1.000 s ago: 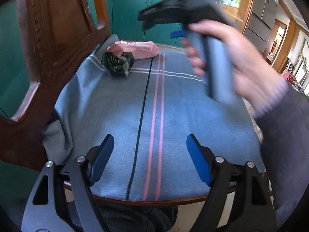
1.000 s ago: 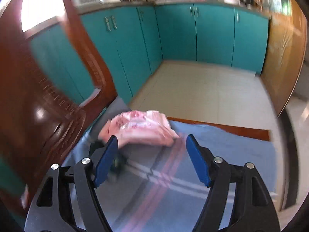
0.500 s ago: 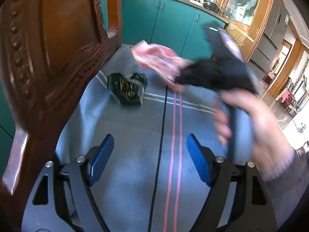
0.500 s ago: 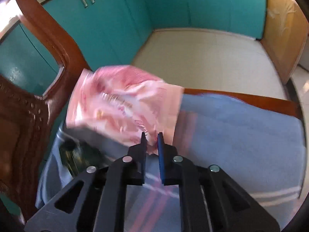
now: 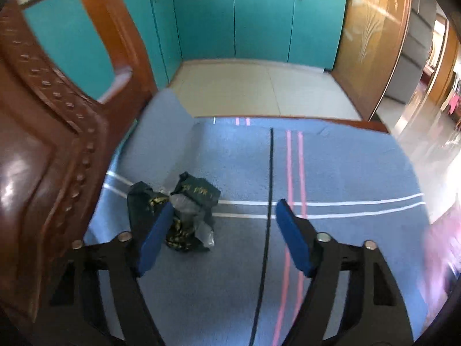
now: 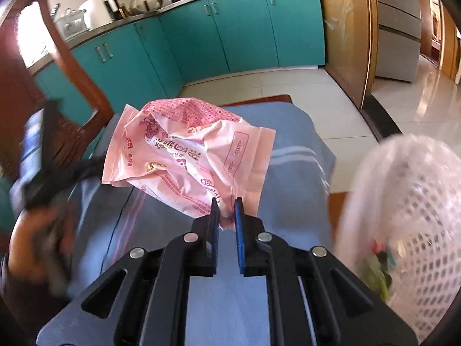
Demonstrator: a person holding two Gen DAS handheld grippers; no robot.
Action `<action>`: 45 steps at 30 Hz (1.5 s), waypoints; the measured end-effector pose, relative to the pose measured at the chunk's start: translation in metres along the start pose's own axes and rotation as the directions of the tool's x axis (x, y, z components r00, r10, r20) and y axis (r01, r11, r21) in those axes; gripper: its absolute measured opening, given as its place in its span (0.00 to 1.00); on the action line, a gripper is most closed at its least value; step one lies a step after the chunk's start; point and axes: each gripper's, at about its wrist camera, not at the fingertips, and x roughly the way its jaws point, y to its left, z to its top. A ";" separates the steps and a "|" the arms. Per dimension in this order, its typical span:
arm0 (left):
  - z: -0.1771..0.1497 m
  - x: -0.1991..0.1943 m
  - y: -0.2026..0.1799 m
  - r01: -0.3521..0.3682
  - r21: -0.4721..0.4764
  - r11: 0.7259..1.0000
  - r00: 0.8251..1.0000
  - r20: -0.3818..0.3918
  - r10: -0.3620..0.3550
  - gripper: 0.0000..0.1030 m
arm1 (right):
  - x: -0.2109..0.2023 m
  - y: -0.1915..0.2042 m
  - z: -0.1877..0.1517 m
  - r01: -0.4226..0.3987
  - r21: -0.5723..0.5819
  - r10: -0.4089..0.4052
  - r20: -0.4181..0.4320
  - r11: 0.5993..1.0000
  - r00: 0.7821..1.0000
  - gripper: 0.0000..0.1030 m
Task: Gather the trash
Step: 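Grasp the dark green wrapper with the left tool while the right tool holds the pink bag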
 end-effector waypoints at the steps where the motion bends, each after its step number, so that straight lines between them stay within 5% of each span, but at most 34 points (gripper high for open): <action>1: 0.002 0.000 -0.002 -0.022 0.013 1.000 1.000 0.008 0.022 0.65 | -0.009 -0.003 -0.007 -0.020 -0.003 0.020 -0.001 1.000 1.000 0.11; 5: 0.003 -0.002 -0.001 -0.035 0.036 0.999 0.999 0.016 0.035 0.23 | -0.030 -0.006 -0.015 -0.065 -0.020 0.065 0.007 0.998 0.998 0.11; 8: 0.000 -0.006 0.004 -0.028 0.031 0.999 1.000 0.012 0.028 0.19 | -0.041 -0.011 -0.018 -0.073 -0.015 0.073 0.023 0.997 0.997 0.11; 10: -0.007 -0.015 0.007 -0.001 0.010 1.000 1.000 0.014 0.001 0.03 | -0.042 -0.014 -0.017 -0.073 -0.010 0.074 0.035 0.997 0.997 0.11; 14: -0.031 -0.047 0.009 0.109 -0.023 0.994 0.993 0.053 -0.108 0.03 | -0.040 -0.020 -0.024 -0.069 0.006 0.068 0.027 0.998 0.997 0.11; 18: -0.074 -0.090 0.009 0.254 -0.049 0.966 0.964 0.092 -0.249 0.03 | -0.041 -0.013 -0.031 -0.082 0.002 0.082 0.015 0.997 0.997 0.11; 22: -0.109 -0.121 0.005 0.327 -0.029 0.945 0.941 0.099 -0.322 0.03 | -0.037 -0.005 -0.035 -0.072 -0.017 0.072 -0.008 0.997 0.997 0.11; 27: -0.138 -0.132 0.001 0.348 -0.007 0.937 0.937 0.032 -0.348 0.08 | -0.018 0.001 -0.038 -0.055 -0.015 0.054 -0.066 0.998 0.996 0.11; 29: -0.142 -0.131 0.006 0.353 -0.025 0.935 0.936 0.015 -0.352 0.23 | -0.010 0.002 -0.041 -0.050 -0.005 0.050 -0.092 0.999 0.995 0.14; 31: -0.147 -0.133 0.014 0.341 -0.038 0.939 0.940 0.022 -0.340 0.50 | -0.005 0.003 -0.044 -0.044 0.002 0.044 -0.111 0.999 0.993 0.18; 34: -0.149 -0.141 0.023 0.320 -0.055 0.946 0.947 0.043 -0.318 0.61 | -0.006 0.008 -0.045 -0.033 -0.020 0.030 -0.106 0.999 0.994 0.50; 36: -0.148 -0.140 0.024 0.307 -0.064 0.950 0.951 0.052 -0.304 0.67 | -0.010 0.011 -0.044 -0.014 -0.047 0.011 -0.081 0.999 0.997 0.63; 45: -0.140 -0.120 0.023 0.277 -0.126 0.953 0.961 0.038 -0.275 0.76 | 0.016 0.018 -0.022 -0.031 -0.076 0.024 -0.095 0.997 0.995 0.67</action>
